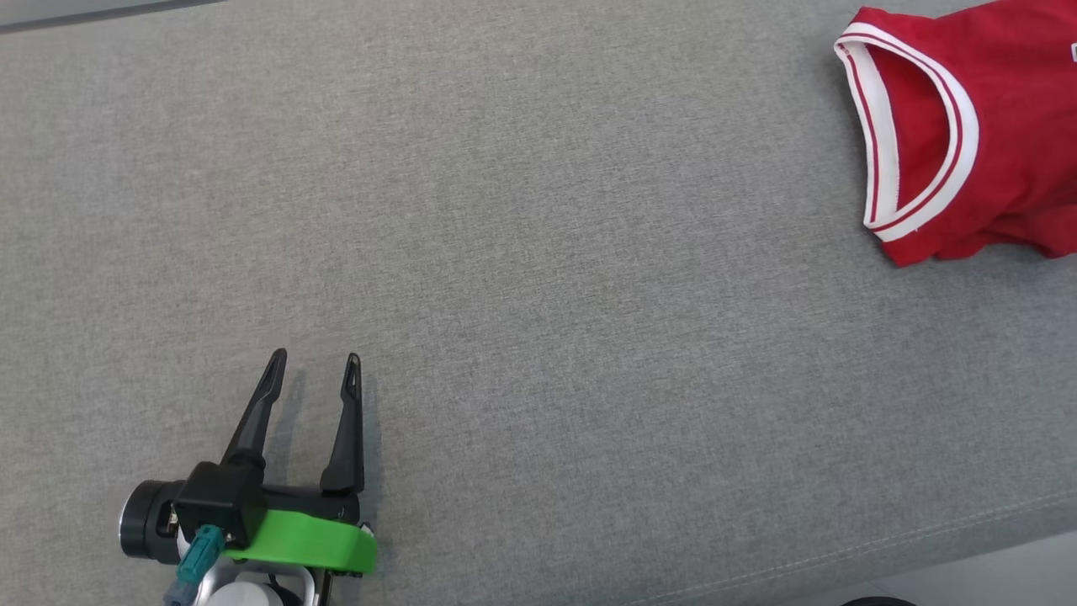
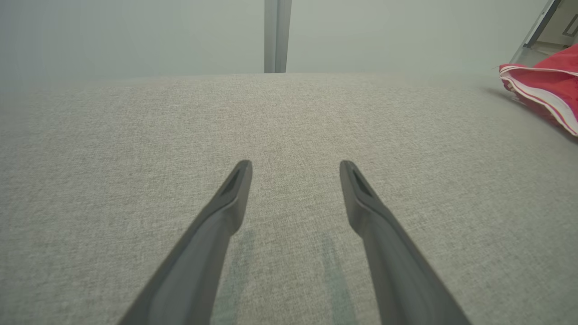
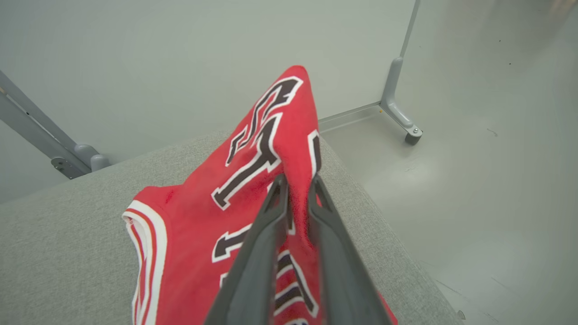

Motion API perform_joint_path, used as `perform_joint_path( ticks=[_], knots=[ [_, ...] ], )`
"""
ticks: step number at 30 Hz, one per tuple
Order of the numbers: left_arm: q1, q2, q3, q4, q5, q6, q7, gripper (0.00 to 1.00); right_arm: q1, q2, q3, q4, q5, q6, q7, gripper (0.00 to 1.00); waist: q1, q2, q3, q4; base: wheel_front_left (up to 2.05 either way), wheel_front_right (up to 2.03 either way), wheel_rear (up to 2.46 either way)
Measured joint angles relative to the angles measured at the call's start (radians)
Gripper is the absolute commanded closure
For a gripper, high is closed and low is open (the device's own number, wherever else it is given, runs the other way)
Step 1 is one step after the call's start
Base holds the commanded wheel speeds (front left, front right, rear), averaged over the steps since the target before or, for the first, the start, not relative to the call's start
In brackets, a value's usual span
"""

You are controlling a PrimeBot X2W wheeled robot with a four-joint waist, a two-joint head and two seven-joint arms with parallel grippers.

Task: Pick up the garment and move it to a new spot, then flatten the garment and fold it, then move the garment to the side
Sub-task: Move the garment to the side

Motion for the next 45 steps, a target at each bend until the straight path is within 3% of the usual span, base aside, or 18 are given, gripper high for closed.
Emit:
perform_joint_path(
  ticks=[1,2,9,15,20,23,26,33,36,39,45],
  knots=[
    [0.0,0.0,0.002,-0.001,0.0,0.001,0.0,0.0,-0.011,0.002,0.0,0.013,-0.012,0.0,-0.013,0.36,0.0,0.0,0.004,0.006,0.0,0.0,0.0],
    [0.0,0.0,0.003,-0.002,0.0,0.002,0.0,0.0,-0.021,0.007,-0.001,0.023,-0.025,0.0,-0.035,0.0,0.0,0.0,0.007,0.012,0.0,0.0,0.0],
    [0.002,0.0,0.008,-0.005,-0.003,0.007,0.0,0.0,-0.042,0.034,0.044,0.018,-0.095,0.0,-0.151,0.0,0.0,0.0,0.014,0.022,0.0,0.0,0.0],
    [0.002,0.0,0.014,-0.008,-0.023,0.016,0.0,0.0,-0.013,0.017,0.083,-0.098,-0.124,0.0,-0.232,0.0,0.0,0.0,-0.016,0.015,0.0,0.0,0.0],
    [0.018,0.0,0.024,0.006,-0.057,0.036,0.0,0.0,0.162,0.01,0.08,-0.282,-0.139,0.0,-0.246,0.0,0.0,0.0,-0.073,0.018,0.0,0.0,0.0],
    [0.023,0.0,0.033,0.009,-0.07,0.058,0.0,0.0,0.302,0.011,-0.005,-0.415,-0.188,0.001,-0.247,0.0,0.0,0.0,-0.106,0.029,0.0,0.0,0.0],
    [0.037,0.0,0.047,0.012,-0.082,0.082,0.0,0.0,0.481,0.072,-0.115,-0.513,-0.25,0.0,-0.248,0.0,0.0,0.0,-0.137,0.048,0.0,0.0,0.0],
    [0.077,0.0,0.059,0.043,-0.098,0.103,0.0,0.0,0.789,0.296,-0.351,-0.712,-0.486,0.001,-0.248,0.0,0.0,0.0,-0.196,0.105,0.0,0.0,0.0],
    [0.092,0.0,0.062,0.074,-0.107,0.099,0.0,0.0,0.872,0.363,-0.376,-0.775,-0.583,0.001,-0.248,0.0,0.0,-0.0001,-0.222,0.128,0.0,0.0,0.0],
    [0.105,0.0,0.06,0.108,-0.119,0.066,0.0,0.0,0.925,0.426,-0.394,-0.799,-0.644,0.001,-0.248,0.0,0.0,0.0,-0.248,0.147,0.0,0.0,0.0],
    [0.123,0.0,0.074,0.146,-0.123,0.037,0.0,0.0,0.973,0.46,-0.353,-0.836,-0.713,0.001,-0.248,0.0,-0.0001,0.0,-0.297,0.173,0.0,0.0,0.0]
  ],
)
